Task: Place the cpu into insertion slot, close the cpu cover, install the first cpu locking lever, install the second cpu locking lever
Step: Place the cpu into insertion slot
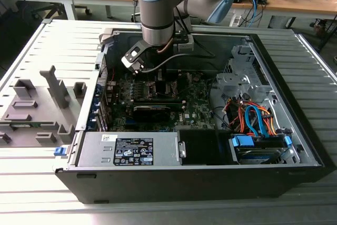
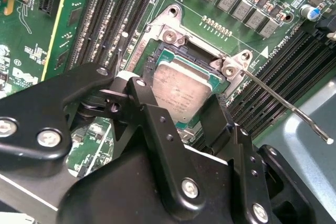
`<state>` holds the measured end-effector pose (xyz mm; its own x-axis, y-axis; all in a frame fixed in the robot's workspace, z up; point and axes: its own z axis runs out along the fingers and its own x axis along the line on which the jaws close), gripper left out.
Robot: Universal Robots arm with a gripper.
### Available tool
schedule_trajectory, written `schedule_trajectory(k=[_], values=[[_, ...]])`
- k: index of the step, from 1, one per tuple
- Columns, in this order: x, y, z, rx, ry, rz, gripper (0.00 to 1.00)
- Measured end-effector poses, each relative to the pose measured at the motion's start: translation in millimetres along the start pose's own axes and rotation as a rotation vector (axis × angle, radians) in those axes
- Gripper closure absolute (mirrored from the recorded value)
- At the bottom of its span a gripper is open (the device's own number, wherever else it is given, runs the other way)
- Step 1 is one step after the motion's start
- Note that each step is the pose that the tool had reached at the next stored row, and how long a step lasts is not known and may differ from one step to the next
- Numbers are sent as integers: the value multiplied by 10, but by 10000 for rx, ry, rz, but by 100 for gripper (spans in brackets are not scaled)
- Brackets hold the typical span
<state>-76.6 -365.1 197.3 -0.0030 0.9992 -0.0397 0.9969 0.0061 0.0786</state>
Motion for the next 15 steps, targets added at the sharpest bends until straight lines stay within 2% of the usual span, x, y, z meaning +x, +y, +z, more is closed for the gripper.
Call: schedule_trajectory(k=[15], values=[[-6, 5, -58, 0, -1, 0, 39]])
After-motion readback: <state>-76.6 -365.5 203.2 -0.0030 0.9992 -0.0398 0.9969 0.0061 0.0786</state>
